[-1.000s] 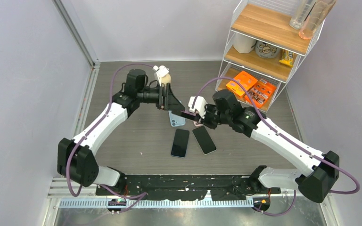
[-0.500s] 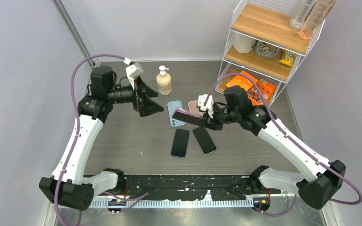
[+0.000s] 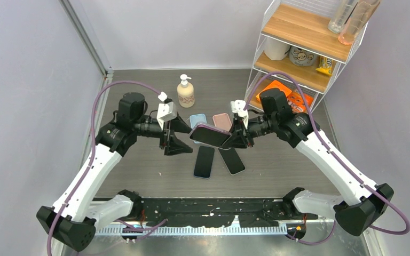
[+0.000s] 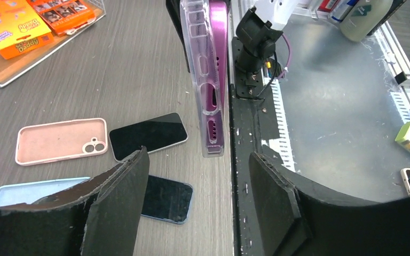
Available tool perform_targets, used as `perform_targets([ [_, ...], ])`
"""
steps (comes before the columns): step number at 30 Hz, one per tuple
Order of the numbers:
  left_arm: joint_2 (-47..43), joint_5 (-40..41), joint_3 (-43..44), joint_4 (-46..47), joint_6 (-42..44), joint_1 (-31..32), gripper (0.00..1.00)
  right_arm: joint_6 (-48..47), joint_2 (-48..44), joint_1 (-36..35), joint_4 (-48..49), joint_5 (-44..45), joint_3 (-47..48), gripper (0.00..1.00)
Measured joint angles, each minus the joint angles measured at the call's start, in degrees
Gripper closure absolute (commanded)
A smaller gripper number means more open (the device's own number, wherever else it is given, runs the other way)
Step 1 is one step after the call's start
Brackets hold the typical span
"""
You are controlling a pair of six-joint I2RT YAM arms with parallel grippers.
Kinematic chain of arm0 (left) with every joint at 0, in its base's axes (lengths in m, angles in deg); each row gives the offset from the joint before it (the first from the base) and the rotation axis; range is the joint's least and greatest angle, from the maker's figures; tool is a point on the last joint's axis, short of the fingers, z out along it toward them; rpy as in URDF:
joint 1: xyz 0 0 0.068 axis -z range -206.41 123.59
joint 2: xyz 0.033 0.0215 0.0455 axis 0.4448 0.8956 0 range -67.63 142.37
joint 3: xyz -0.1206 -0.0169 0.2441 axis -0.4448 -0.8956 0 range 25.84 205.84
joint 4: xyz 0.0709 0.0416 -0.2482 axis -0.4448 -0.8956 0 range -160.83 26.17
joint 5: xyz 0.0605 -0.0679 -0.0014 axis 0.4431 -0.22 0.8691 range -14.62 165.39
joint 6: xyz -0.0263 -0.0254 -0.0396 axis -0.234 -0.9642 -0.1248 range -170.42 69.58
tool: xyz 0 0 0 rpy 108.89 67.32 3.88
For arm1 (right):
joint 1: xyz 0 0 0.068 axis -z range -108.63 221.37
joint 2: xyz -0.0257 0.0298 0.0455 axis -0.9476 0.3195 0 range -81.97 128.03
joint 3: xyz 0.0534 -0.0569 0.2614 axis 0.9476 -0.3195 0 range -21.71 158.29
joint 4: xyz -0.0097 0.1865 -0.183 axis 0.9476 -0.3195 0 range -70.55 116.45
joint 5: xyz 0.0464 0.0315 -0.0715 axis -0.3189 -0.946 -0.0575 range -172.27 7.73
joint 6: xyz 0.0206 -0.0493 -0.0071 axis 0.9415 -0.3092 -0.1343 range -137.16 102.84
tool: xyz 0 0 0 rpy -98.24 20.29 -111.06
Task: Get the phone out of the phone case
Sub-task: Remove the phone case from the phone.
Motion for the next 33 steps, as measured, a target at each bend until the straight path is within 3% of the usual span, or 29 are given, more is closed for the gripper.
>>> perform_targets([
  [10,0.0,1.01,-0.63,5.77,-1.55,3.15,0.49,2.49,0.11,1.01,0.68,-2.75,-0.66,0.95],
  [13,0.13,1.2,-0.63,6.38,-2.1,4.13,0.67,3.08,0.11,1.01,1.01,-2.97,-0.96,0.95],
  [16,0.57,1.44,-0.63,6.73,-2.19,4.9,0.99,3.39,0.09,1.01,1.57,-3.26,-1.25,0.95],
  [21,1.88,1.88,-0.22,4.07,1.33,5.42,1.0,2.82,0.11,1.38,1.84,-3.02,-2.29,0.95],
  [30,2.54,2.25,1.49,-10.03,27.93,7.87,1.0,1.53,0.17,0.72,2.16,-4.46,-5.44,0.95],
  [33,4.33,3.08,5.81,-17.51,38.03,9.09,1.0,1.01,0.24,0.59,2.32,-5.68,-5.44,0.95],
])
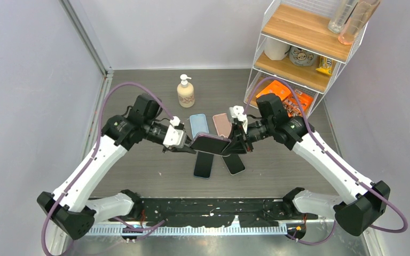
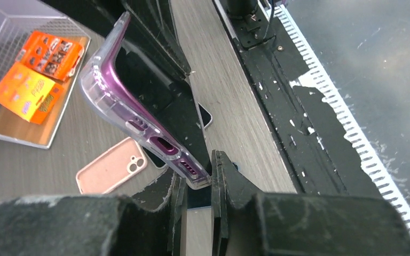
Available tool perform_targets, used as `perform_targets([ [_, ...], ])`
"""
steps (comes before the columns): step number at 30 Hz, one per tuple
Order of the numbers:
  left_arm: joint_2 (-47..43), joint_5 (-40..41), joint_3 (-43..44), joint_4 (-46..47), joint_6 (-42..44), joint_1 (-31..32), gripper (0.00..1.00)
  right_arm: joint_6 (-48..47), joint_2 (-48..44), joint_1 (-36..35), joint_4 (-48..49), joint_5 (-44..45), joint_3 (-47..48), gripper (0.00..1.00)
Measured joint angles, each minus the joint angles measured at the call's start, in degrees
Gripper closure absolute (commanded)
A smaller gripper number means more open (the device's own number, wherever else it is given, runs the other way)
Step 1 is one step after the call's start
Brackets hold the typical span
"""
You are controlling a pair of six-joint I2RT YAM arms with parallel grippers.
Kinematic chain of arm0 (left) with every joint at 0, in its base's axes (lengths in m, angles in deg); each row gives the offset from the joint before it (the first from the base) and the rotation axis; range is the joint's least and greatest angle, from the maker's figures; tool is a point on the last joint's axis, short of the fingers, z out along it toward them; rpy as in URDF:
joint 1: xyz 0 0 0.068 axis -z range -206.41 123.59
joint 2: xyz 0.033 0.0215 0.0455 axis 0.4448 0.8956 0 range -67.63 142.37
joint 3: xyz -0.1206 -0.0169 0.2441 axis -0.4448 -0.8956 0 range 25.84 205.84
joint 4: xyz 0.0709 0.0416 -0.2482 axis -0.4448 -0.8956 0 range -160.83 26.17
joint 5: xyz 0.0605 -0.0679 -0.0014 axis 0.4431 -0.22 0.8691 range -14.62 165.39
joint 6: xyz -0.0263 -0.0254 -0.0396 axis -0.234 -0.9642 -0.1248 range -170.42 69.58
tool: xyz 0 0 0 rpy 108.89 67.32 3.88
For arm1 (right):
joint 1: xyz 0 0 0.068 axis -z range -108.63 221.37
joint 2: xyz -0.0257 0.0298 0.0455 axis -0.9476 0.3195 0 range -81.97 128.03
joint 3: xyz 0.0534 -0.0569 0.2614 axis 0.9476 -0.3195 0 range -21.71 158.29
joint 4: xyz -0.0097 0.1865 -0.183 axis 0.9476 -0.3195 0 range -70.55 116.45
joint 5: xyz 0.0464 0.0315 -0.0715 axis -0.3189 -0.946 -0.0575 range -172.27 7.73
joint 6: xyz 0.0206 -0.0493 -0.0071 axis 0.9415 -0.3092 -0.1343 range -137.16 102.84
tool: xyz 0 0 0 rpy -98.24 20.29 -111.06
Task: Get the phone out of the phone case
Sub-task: Remove the phone case from the phone.
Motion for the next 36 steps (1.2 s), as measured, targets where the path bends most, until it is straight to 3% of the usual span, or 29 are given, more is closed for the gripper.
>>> perform_targets([
  [7,7.21,4.07,12.28,-17.57,19.78,2.69,1.0,-1.4,-0.07,-0.04,0.83,-2.25,-0.39,0.95],
  [16,12.92,11.26,22.03,-30.58,31.45,7.3,1.0,-1.75,-1.03,-1.01,0.9,-3.96,-2.14,0.95],
  [29,16.28,16.11,26.86,-26.62,33.05,10.01,1.0,-1.11,-1.16,-3.3,-2.29,-1.44,-3.52,0.95],
  [36,13.09,21.44,16.55,-19.58,29.49,9.53,1.0,0.07,-3.3,-2.86,0.42,-0.17,-4.39,0.95],
])
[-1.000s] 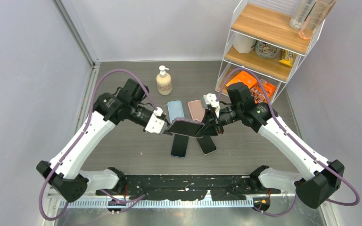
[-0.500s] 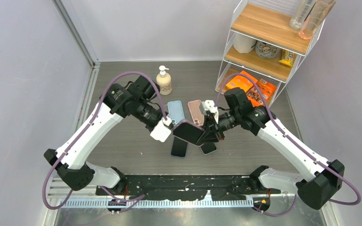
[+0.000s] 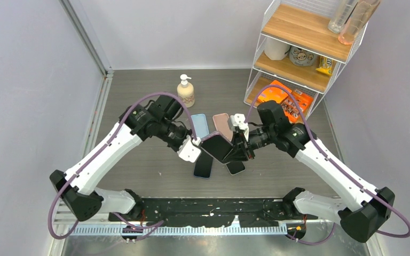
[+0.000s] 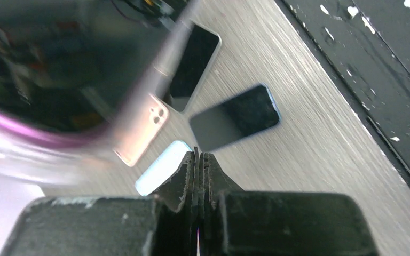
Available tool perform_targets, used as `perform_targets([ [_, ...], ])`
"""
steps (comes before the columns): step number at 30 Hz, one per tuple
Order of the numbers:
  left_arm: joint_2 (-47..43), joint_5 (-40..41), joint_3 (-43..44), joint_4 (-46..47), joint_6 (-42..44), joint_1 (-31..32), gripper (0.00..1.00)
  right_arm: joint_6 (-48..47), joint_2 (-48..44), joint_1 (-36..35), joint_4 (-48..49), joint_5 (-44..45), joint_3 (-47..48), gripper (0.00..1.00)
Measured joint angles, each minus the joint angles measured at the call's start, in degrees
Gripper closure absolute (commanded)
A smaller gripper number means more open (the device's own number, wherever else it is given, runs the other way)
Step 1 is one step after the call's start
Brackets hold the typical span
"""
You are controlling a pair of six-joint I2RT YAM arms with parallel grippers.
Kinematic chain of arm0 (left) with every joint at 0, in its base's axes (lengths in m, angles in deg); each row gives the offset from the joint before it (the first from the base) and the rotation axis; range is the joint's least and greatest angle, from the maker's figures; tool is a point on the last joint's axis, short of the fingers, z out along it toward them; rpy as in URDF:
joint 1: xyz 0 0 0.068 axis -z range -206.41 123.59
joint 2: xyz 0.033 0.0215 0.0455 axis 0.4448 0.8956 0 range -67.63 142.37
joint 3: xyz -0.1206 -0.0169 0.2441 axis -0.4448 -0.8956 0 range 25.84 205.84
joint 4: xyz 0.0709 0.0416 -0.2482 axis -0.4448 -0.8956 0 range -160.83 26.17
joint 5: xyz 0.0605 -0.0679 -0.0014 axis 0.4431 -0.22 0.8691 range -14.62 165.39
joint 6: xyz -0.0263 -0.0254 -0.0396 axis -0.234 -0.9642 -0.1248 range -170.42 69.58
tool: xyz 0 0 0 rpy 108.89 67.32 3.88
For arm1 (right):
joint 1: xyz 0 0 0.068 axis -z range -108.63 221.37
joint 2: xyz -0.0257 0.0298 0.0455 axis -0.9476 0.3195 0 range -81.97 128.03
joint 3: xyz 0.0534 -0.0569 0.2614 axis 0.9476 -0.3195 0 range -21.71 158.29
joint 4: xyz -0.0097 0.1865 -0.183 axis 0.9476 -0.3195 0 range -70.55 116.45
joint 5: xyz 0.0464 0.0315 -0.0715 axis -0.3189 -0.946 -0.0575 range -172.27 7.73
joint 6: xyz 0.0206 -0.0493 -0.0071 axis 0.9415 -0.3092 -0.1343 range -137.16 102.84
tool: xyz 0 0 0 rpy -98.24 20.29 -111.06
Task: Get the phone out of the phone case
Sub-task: Remove the phone case from the phone.
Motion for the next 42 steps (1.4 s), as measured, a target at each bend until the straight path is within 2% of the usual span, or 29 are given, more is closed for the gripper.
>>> perform_targets([
  [4,-4.55,3.54,-7.67,1.75,-4.04,-3.5,0.99,1.2,-2.29,1.6,1.68,1.79,-0.22,0.95],
  [6,-7.26,4.02,-9.81,2.16,-6.21,-5.84,0.91,1.66,-2.75,1.99,2.34,2.82,-0.22,0.95],
  [7,-9.29,3.98,-10.8,2.23,-7.8,-7.61,0.84,1.79,-2.84,2.1,2.58,3.61,-0.22,0.95],
  [10,-14.43,3.37,-11.32,2.58,-12.48,-10.82,0.31,2.05,-2.84,2.14,3.04,5.81,-0.52,0.95],
  [11,-16.24,2.99,-11.28,3.04,-15.06,-11.34,0.19,2.08,-2.84,2.14,3.08,6.45,-0.7,0.95],
  [12,-17.92,2.43,-11.13,3.52,-18.12,-11.43,0.14,2.12,-2.84,2.14,3.13,7.02,-0.92,0.95],
  [16,-21.29,-0.31,-8.68,7.02,-33.07,-11.41,0.08,2.29,-1.95,2.14,3.54,8.63,-1.07,0.95],
  [21,-20.15,-1.95,-4.79,17.14,-54.25,-11.37,0.05,2.45,-0.11,1.75,3.85,9.94,-1.05,0.95],
  [25,-15.23,-2.05,-0.48,24.35,-69.66,-10.4,0.14,2.47,0.92,1.18,3.85,10.99,-1.05,0.95],
  [28,-9.75,-2.21,3.37,27.87,-77.77,-9.42,0.23,2.47,1.07,0.94,3.85,11.56,-1.05,0.95],
  [34,0.26,-4.83,5.38,29.86,-87.69,-8.85,0.29,2.45,1.09,0.83,3.85,12.31,-1.05,0.95],
  [42,3.15,-8.7,5.35,32.11,-94.09,-7.58,0.37,2.43,1.81,0.83,3.87,12.98,-1.03,0.95],
])
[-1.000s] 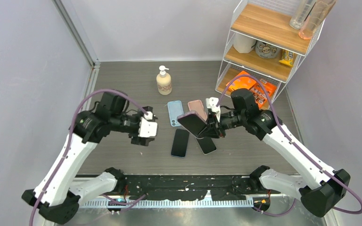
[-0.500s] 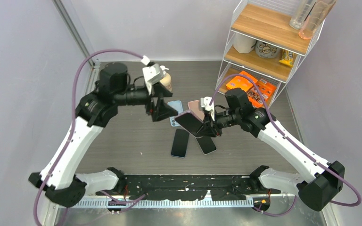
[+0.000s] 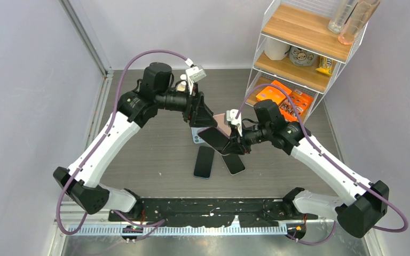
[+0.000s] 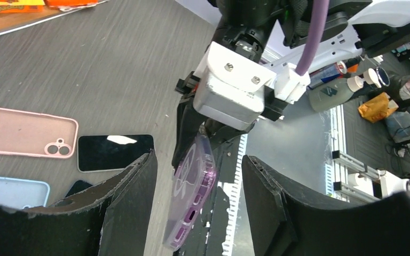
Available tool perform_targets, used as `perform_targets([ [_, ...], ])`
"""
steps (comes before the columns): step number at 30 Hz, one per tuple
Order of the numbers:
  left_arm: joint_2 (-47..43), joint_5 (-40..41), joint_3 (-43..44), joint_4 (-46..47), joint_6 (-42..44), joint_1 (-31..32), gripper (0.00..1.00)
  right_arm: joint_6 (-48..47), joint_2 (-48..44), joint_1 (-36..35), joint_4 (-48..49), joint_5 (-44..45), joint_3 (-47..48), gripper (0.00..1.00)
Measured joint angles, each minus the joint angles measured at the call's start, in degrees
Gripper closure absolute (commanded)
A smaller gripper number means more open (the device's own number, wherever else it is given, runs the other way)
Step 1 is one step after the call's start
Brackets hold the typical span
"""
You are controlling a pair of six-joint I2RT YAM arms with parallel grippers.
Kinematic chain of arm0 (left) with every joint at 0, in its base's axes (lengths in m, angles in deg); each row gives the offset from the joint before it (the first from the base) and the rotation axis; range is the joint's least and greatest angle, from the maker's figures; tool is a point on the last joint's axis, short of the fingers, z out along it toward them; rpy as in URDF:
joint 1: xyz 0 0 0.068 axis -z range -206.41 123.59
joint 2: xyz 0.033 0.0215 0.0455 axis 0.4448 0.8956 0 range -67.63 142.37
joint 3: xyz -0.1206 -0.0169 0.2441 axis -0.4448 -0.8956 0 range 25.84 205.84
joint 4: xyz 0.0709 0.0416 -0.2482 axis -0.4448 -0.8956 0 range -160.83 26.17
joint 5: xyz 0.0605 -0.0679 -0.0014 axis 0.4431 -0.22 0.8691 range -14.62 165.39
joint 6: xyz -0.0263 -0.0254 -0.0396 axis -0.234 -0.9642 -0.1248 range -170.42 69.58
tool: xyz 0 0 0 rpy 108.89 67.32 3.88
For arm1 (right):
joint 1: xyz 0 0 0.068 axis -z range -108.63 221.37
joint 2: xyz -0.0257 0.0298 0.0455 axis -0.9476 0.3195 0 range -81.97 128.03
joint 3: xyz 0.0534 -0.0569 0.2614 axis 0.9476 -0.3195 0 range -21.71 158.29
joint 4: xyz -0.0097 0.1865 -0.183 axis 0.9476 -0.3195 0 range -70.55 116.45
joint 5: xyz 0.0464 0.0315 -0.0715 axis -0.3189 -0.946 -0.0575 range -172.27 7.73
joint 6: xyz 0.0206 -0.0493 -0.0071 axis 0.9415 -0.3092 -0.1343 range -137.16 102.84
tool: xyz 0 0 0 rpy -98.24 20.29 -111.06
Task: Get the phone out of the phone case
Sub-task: Remove the phone case from the phone.
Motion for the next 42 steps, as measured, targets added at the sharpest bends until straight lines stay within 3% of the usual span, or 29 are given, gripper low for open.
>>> perform_targets([
  [7,0.0,-1.03,-1.46,1.55,-1.11,1.22,0.41,0.0,0.52,0.0,0.02,0.33,0.0,0.95],
  [16,0.52,-1.07,-2.49,1.92,-1.09,1.79,0.56,0.0,0.63,0.0,0.02,0.37,0.09,0.95],
  [24,1.07,-1.4,-4.02,2.34,-1.22,2.23,0.6,0.0,0.68,0.0,0.02,0.48,0.09,0.95],
  [27,1.16,-1.46,-5.01,2.49,-1.44,2.25,0.73,0.0,1.01,0.0,0.02,0.55,0.09,0.95],
  [31,1.46,-2.51,-5.49,3.34,-2.27,2.25,1.0,0.02,1.42,0.0,0.0,0.5,0.09,0.95],
  [36,1.68,-5.14,-6.67,6.23,-2.99,2.23,1.0,0.98,1.36,-0.02,-0.83,-0.13,0.09,0.95],
  [42,1.46,-6.84,-13.14,14.53,-10.73,0.96,1.0,1.38,1.36,-0.74,-3.45,4.35,0.09,0.95],
])
